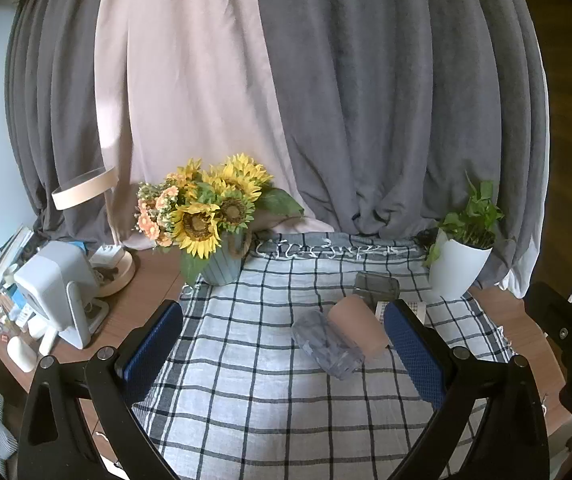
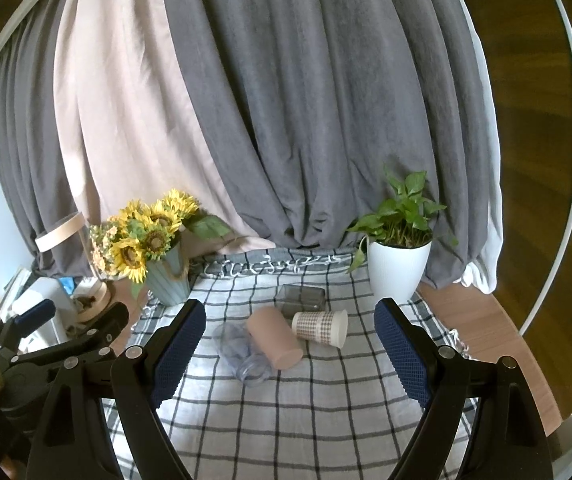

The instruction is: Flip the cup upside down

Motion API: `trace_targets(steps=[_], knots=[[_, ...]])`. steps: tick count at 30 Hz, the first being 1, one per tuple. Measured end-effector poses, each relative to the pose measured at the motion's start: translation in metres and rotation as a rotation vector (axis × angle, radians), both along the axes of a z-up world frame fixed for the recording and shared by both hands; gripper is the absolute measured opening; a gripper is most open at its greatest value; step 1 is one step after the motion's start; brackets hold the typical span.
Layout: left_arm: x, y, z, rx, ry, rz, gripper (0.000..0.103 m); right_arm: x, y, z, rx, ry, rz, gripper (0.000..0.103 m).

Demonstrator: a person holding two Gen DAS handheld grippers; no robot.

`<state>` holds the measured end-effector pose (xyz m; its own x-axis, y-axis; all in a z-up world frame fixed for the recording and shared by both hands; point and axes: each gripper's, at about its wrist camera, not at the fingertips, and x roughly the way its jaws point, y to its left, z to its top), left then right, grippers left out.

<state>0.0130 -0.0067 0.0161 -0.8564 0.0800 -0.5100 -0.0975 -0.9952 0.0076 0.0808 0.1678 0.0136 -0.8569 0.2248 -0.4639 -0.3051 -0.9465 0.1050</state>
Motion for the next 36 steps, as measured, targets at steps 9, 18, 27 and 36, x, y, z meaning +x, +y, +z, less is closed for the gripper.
trace_targets(steps=[9,18,27,36], knots=[[0.0,0.001,0.0,0.002,-0.001,0.001,0.102,-0.003,-0.002,0.001,0.003,-0.001,0.003,0.086],[-0.004,0.003,0.0,0.002,-0.008,0.003,0.102,-0.004,-0.002,0.0,0.003,-0.003,0.002,0.086],[-0.01,0.007,-0.005,-0.004,-0.022,-0.014,0.102,-0.009,0.002,-0.001,-0.005,-0.013,-0.005,0.086],[-0.025,0.018,-0.013,-0.025,-0.05,-0.053,0.102,-0.018,0.011,-0.008,-0.016,-0.03,-0.026,0.086]])
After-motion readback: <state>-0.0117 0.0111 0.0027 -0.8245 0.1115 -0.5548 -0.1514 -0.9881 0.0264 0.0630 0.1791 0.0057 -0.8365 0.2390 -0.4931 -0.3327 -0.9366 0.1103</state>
